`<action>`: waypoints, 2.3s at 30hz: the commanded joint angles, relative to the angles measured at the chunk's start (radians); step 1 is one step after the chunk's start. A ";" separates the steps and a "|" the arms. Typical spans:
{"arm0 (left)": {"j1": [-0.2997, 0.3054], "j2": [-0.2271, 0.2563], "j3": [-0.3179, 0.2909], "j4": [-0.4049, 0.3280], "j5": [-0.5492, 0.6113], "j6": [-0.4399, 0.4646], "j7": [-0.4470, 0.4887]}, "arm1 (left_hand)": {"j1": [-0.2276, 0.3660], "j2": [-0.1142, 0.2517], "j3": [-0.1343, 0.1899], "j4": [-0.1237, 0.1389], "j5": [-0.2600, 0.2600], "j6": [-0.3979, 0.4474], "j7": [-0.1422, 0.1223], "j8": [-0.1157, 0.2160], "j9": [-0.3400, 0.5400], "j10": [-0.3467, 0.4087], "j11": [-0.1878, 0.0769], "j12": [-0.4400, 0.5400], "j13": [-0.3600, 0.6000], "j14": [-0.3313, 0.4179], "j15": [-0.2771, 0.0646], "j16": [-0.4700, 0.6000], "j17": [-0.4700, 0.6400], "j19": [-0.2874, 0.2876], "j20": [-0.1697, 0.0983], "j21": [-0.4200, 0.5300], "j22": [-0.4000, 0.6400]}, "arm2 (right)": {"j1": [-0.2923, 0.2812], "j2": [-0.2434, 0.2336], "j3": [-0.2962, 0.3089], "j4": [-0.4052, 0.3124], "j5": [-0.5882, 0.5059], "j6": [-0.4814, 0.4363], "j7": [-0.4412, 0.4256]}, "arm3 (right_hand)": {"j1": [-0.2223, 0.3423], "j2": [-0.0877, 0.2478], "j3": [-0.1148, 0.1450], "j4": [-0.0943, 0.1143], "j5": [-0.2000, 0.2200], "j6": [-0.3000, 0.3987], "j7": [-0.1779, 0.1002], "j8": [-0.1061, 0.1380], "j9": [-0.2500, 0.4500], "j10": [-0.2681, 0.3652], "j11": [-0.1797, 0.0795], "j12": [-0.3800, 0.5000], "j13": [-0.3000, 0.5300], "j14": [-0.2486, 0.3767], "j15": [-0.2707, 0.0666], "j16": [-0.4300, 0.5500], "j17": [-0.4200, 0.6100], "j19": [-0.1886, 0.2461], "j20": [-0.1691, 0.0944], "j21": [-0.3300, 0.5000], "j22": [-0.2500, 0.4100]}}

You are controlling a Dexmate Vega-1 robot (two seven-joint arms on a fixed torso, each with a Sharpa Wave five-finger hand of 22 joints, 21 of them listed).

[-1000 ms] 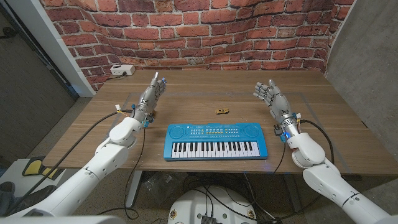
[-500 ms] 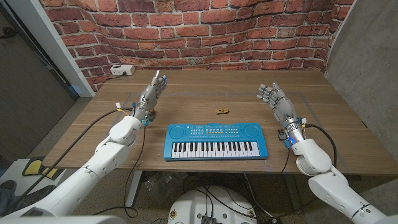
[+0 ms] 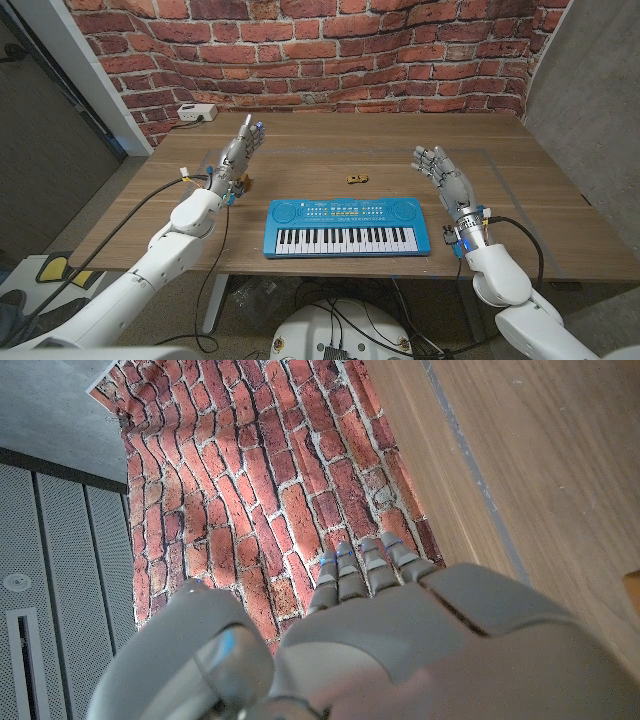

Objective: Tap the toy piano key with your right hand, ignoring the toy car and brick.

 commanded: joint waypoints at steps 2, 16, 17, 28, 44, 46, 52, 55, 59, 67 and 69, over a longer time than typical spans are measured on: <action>0.003 -0.009 -0.005 0.020 0.002 -0.009 0.013 | 0.043 0.024 0.010 -0.018 -0.003 0.071 0.005 0.017 0.002 0.121 0.000 0.035 0.007 0.106 0.001 0.025 0.004 0.086 0.016 0.007 0.003 | -0.127 0.050 0.029 -0.080 -0.147 0.009 -0.087 | 0.007 0.006 0.000 -0.005 0.005 0.007 -0.010 0.004 0.002 0.009 -0.003 0.006 0.001 0.013 -0.003 0.003 0.002 0.015 0.001 -0.002 0.004; -0.010 -0.005 0.005 0.033 0.011 -0.011 -0.005 | 0.126 0.083 0.060 -0.054 -0.037 0.064 -0.017 -0.003 0.003 0.046 0.011 -0.009 0.011 0.073 0.018 -0.009 0.006 0.077 0.029 -0.029 0.003 | -0.218 0.094 0.042 -0.140 -0.293 -0.023 -0.141 | 0.010 0.008 -0.001 -0.007 0.005 0.047 -0.030 0.015 0.003 0.023 -0.009 0.008 0.002 0.033 -0.010 0.007 0.002 0.033 -0.001 -0.008 0.004; -0.011 -0.005 0.007 0.035 0.018 -0.015 -0.001 | 0.125 0.082 0.059 -0.054 -0.038 0.065 -0.017 -0.003 0.003 0.048 0.011 -0.008 0.011 0.072 0.018 -0.009 0.006 0.077 0.030 -0.030 0.003 | -0.222 0.096 0.043 -0.143 -0.304 -0.027 -0.145 | 0.010 0.008 -0.001 -0.007 0.005 0.048 -0.030 0.015 0.004 0.024 -0.009 0.009 0.002 0.034 -0.011 0.007 0.002 0.035 -0.001 -0.008 0.004; -0.020 -0.015 0.016 0.075 0.058 -0.071 -0.002 | 0.119 0.076 0.053 -0.051 -0.043 0.080 -0.015 0.000 0.004 0.068 0.018 -0.003 0.011 0.091 0.020 -0.002 0.006 0.104 0.037 -0.027 0.004 | -0.285 0.136 0.064 -0.185 -0.459 -0.053 -0.226 | 0.011 0.011 0.000 -0.008 0.006 0.046 -0.035 0.011 0.004 0.037 -0.015 0.011 0.002 0.048 -0.016 0.009 0.002 0.054 -0.007 -0.008 0.004; -0.008 -0.004 0.005 0.026 0.064 -0.059 0.021 | 0.115 0.073 0.049 -0.049 -0.045 0.093 -0.016 0.002 0.004 0.077 0.015 -0.001 0.010 0.097 0.017 -0.001 0.007 0.106 0.035 -0.032 0.004 | -0.329 0.154 0.090 -0.168 -0.583 -0.014 -0.277 | 0.017 0.021 0.003 -0.011 0.007 0.085 -0.068 0.017 0.005 0.081 -0.030 0.022 0.002 0.093 -0.034 0.015 0.002 0.105 -0.014 -0.008 0.004; -0.010 -0.003 0.005 0.023 0.067 -0.057 0.022 | 0.114 0.072 0.049 -0.049 -0.045 0.095 -0.015 0.002 0.004 0.076 0.016 -0.002 0.010 0.098 0.017 -0.001 0.007 0.107 0.035 -0.033 0.004 | -0.341 0.164 0.099 -0.172 -0.627 -0.030 -0.300 | 0.018 0.022 0.003 -0.012 0.007 0.087 -0.071 0.017 0.005 0.083 -0.032 0.022 0.002 0.095 -0.036 0.015 0.002 0.109 -0.015 -0.008 0.004; -0.019 -0.005 0.005 0.022 0.071 -0.059 0.023 | 0.113 0.072 0.048 -0.048 -0.045 0.098 -0.014 0.003 0.004 0.081 0.017 -0.001 0.010 0.099 0.017 -0.002 0.007 0.107 0.035 -0.034 0.004 | -0.374 0.182 0.119 -0.193 -0.772 -0.111 -0.375 | 0.023 0.026 0.006 -0.014 0.007 0.095 -0.078 0.017 0.005 0.094 -0.039 0.024 0.002 0.109 -0.044 0.016 0.001 0.123 -0.021 -0.007 0.004; -0.022 -0.005 0.004 0.019 0.074 -0.057 0.025 | 0.113 0.072 0.048 -0.048 -0.045 0.099 -0.013 0.003 0.004 0.082 0.014 -0.001 0.010 0.101 0.015 -0.001 0.007 0.107 0.036 -0.035 0.004 | -0.374 0.181 0.116 -0.180 -0.818 -0.108 -0.426 | 0.026 0.028 0.007 -0.015 0.007 0.098 -0.078 0.018 0.005 0.098 -0.044 0.025 0.002 0.112 -0.048 0.016 0.001 0.127 -0.023 -0.008 0.004; -0.024 -0.005 0.002 0.019 0.081 -0.061 0.031 | 0.112 0.072 0.047 -0.048 -0.045 0.102 -0.013 0.003 0.004 0.084 0.014 -0.001 0.010 0.104 0.015 0.000 0.007 0.107 0.034 -0.037 0.004 | -0.372 0.179 0.112 -0.164 -0.883 -0.103 -0.504 | 0.030 0.032 0.010 -0.017 0.007 0.111 -0.080 0.020 0.005 0.111 -0.048 0.028 0.002 0.120 -0.053 0.015 0.001 0.137 -0.028 -0.009 0.004; -0.023 -0.009 0.000 0.017 0.083 -0.061 0.039 | 0.111 0.073 0.047 -0.047 -0.045 0.109 -0.011 0.004 0.004 0.090 0.014 0.000 0.010 0.108 0.014 0.000 0.007 0.109 0.034 -0.039 0.004 | -0.396 0.150 0.126 -0.168 -0.968 -0.126 -0.606 | 0.043 0.027 0.011 -0.027 0.006 0.132 -0.100 0.023 0.005 0.120 -0.064 0.027 0.003 0.132 -0.067 0.013 0.000 0.149 -0.036 -0.014 0.004; -0.020 -0.006 -0.001 0.012 0.085 -0.057 0.043 | 0.110 0.073 0.047 -0.046 -0.045 0.111 -0.010 0.004 0.004 0.092 0.012 0.001 0.010 0.108 0.014 0.000 0.007 0.109 0.033 -0.040 0.004 | -0.414 0.140 0.137 -0.183 -1.005 -0.151 -0.625 | 0.048 0.026 0.012 -0.030 0.007 0.143 -0.106 0.025 0.005 0.126 -0.072 0.028 0.003 0.142 -0.073 0.014 -0.001 0.158 -0.042 -0.014 0.004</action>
